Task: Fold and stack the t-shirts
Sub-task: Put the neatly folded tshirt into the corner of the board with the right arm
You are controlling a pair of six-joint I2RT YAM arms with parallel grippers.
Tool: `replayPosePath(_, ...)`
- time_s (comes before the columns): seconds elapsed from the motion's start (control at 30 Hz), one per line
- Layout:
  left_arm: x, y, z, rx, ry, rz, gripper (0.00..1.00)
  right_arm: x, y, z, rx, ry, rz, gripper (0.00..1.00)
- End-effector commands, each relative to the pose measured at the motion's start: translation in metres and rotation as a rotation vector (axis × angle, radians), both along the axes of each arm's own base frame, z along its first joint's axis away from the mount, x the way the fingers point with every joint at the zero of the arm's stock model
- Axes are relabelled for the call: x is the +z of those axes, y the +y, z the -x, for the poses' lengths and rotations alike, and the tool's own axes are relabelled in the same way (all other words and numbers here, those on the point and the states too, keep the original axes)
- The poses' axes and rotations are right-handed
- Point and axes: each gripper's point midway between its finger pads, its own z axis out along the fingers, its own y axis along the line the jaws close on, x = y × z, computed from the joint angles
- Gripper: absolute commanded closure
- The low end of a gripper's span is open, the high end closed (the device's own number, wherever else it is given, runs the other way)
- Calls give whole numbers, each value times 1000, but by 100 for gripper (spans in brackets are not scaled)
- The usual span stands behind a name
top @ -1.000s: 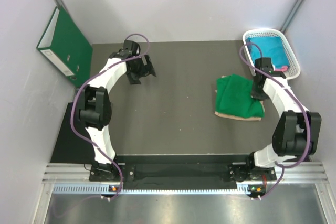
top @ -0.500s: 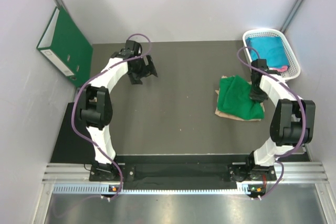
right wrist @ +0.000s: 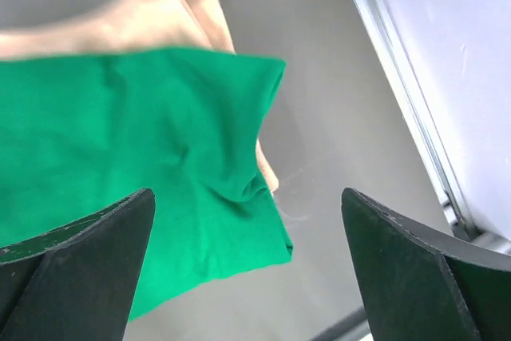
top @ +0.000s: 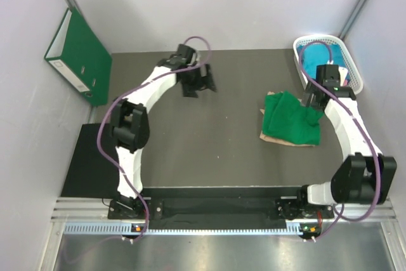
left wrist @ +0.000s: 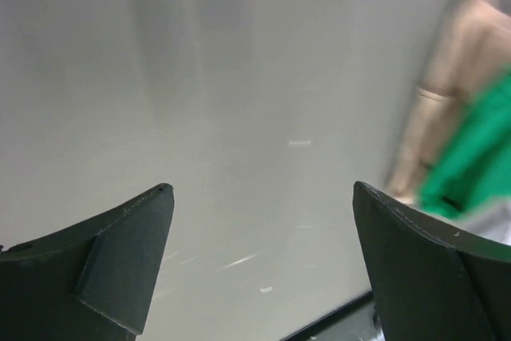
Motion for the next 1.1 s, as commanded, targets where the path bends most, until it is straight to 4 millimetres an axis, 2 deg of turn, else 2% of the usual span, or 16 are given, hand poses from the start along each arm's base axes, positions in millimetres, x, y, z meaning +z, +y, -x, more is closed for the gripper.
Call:
replayPosePath(0.0, 55, -102, 4, -225, -118, 202, 2, 30, 12, -16, 29, -143, -71, 0)
replayPosePath(0.03, 49, -118, 6, -252, -87, 243, 5, 30, 15, -18, 37, -153, -88, 1)
replayPosePath(0.07, 65, -136, 8, -286, -114, 285, 6, 28, 24, -21, 68, -156, -128, 0)
replayPosePath(0.1, 60, -149, 5, -309, -115, 318, 9, 26, 29, -23, 86, -159, -153, 0)
replayPosePath(0.17, 73, -172, 14, -360, -92, 418, 16, 15, 42, -27, 125, -157, -216, 0)
replayPosePath(0.23, 77, -191, 15, -374, -67, 524, 26, 5, 51, -31, 151, -162, -262, 0)
replayPosePath(0.3, 68, -202, 25, -401, 9, 609, 33, -4, 60, -34, 167, -157, -310, 0)
replayPosePath(0.33, 78, -211, 20, -392, 0, 686, 41, -11, 62, -33, 166, -143, -324, 0)
replayPosePath(0.37, 71, -217, 29, -411, 49, 721, 54, -13, 64, -34, 165, -147, -335, 0)
replayPosePath(0.43, 68, -227, 28, -407, 79, 783, 68, -25, 66, -33, 166, -125, -347, 1)
replayPosePath(0.47, 71, -233, 30, -423, 77, 807, 85, -28, 66, -36, 169, -130, -347, 0)
replayPosePath(0.5, 64, -237, 32, -431, 103, 820, 95, -31, 66, -35, 169, -124, -349, 1)
replayPosePath(0.53, 64, -241, 33, -421, 131, 838, 100, -37, 65, -36, 161, -111, -345, 1)
replayPosePath(0.77, 72, -262, 48, -476, 136, 879, 100, -56, 40, -42, 45, -89, -254, 2)
replayPosePath(0.93, 67, -257, 54, -481, 146, 851, 100, -102, 31, -52, 15, -5, -220, 3)
replayPosePath(1.07, 62, -251, 60, -483, 155, 811, 100, -141, 38, -67, 44, 73, -256, 0)
